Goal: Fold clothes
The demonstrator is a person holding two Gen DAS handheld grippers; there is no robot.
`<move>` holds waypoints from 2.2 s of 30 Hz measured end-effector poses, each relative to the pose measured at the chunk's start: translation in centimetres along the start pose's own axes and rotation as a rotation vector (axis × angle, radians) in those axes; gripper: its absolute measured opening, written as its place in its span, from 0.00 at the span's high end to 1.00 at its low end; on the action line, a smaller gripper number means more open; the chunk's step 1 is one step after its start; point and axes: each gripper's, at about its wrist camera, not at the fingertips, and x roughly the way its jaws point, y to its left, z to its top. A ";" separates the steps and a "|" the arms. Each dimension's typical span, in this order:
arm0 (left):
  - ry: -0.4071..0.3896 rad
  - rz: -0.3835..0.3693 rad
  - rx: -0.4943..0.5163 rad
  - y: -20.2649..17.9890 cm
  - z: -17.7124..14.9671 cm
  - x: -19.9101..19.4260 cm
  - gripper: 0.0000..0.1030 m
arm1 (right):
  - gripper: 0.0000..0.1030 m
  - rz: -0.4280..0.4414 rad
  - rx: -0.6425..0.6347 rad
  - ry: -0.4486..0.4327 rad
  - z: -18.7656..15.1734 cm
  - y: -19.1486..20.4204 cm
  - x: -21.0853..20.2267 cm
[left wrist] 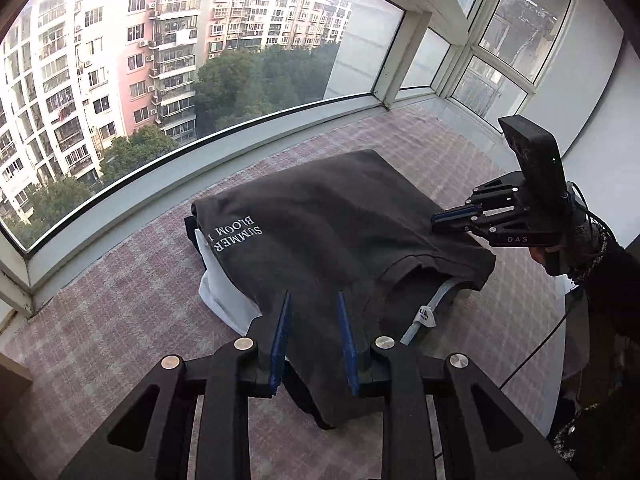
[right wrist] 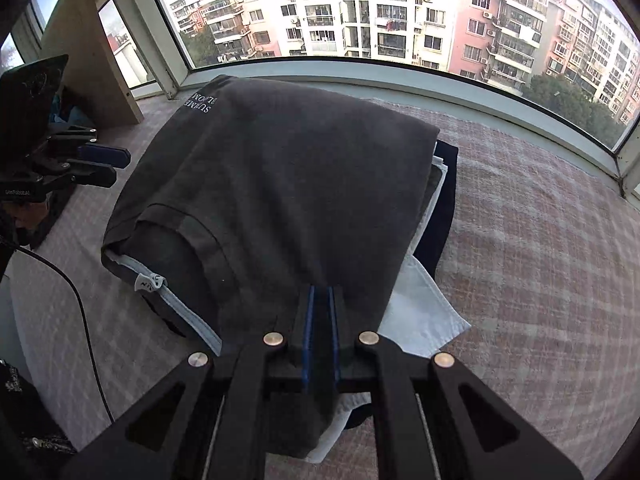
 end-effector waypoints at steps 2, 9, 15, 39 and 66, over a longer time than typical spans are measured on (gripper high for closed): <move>0.055 -0.019 -0.022 0.2 -1.5 2.5 0.75 | 0.93 0.053 0.074 0.001 -0.6 -1.7 0.6; 0.054 0.061 -0.142 2.3 -3.1 2.2 0.74 | 0.92 -0.006 0.064 -0.089 -1.1 0.8 -5.0; 0.039 -0.042 -0.018 -3.2 -3.7 2.0 0.74 | 0.92 -0.073 -0.035 0.007 -3.8 3.8 -2.5; -0.039 0.228 -0.215 -12.4 -12.6 -6.1 0.39 | 0.50 -0.123 0.427 -0.025 -14.2 17.8 -8.6; -0.268 0.266 -0.117 -20.5 -23.0 -24.0 0.23 | 0.39 -0.553 0.441 -0.385 -19.6 39.2 -24.4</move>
